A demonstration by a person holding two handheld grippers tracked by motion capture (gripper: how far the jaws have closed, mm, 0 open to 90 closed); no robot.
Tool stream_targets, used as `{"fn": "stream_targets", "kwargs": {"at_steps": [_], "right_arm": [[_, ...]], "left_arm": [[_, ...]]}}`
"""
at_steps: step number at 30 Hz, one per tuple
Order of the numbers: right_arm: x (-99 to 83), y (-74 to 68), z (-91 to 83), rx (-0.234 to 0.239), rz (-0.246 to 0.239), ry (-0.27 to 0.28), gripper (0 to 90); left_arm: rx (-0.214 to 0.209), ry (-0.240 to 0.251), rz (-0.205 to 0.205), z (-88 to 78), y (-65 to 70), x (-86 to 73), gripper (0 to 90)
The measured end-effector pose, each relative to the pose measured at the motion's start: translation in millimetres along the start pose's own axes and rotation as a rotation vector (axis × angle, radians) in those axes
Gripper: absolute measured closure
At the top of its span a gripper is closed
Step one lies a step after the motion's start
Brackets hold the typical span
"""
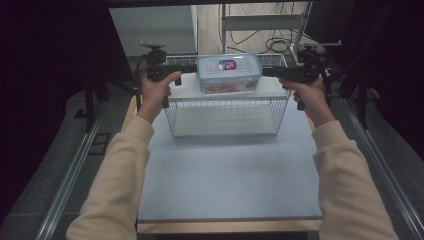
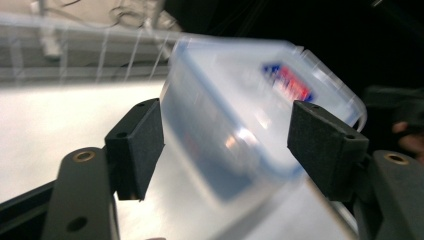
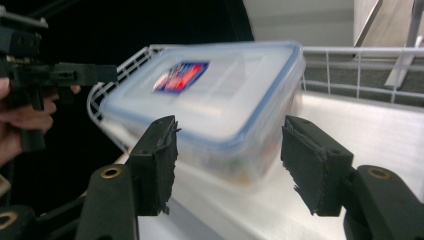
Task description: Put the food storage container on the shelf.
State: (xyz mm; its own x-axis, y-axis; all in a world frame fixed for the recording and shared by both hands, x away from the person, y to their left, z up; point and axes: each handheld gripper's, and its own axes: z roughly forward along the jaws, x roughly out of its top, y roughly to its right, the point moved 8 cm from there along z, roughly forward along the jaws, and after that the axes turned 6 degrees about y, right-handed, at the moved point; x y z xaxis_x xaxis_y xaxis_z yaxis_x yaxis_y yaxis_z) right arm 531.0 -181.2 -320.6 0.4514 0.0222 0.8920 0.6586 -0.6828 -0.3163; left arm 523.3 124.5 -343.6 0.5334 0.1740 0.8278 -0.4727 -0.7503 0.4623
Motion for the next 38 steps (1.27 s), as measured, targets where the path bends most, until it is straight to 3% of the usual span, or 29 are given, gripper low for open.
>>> {"fn": "stream_targets", "kwargs": {"at_steps": [1,5,7,13,17,18,19,23,25,29,38], "right_arm": [[-7.9,-6.0,-10.8,0.002,-0.028,-0.002,37.7],[-26.8,-20.2,-30.1,0.034,-0.078,-0.002,36.3],[-36.2,-25.2,-37.2,0.043,-0.096,-0.001,36.2],[-76.1,-46.1,-57.3,0.085,-0.127,-0.003,33.7],[-104.8,-55.1,-63.7,0.104,-0.144,-0.007,33.1],[-104.8,-55.1,-63.7,0.104,-0.144,-0.007,33.1],[-123.7,-58.1,-65.3,0.112,-0.147,-0.025,32.8],[-155.8,-58.4,-65.0,0.121,-0.144,-0.057,32.5],[-172.0,-57.9,-62.9,0.126,-0.134,-0.076,32.2],[-188.3,-58.1,-59.4,0.131,-0.133,-0.094,31.6],[-190.0,-62.9,-55.2,0.133,-0.161,-0.094,27.1]], "left_arm": [[-0.01,0.0,0.015,-10.8,5.4,-9.2,29.9],[0.0,-0.023,0.112,-28.4,19.6,-33.1,29.8],[-0.019,-0.044,0.161,-37.6,29.2,-49.4,29.4],[-0.053,-0.082,0.197,-55.5,47.4,-96.4,29.3],[-0.084,-0.112,0.203,-61.9,55.4,-135.8,29.4],[-0.084,-0.112,0.203,-61.9,55.4,-135.8,29.4],[-0.083,-0.128,0.226,-63.1,57.9,-154.2,29.3],[-0.097,-0.158,0.257,-64.8,60.3,-186.2,29.3],[-0.103,-0.173,0.246,-63.5,59.9,-202.3,29.3],[-0.108,-0.18,0.228,-61.4,56.9,-215.6,29.1],[-0.087,-0.181,0.223,-63.2,49.6,-220.6,28.8]]}}
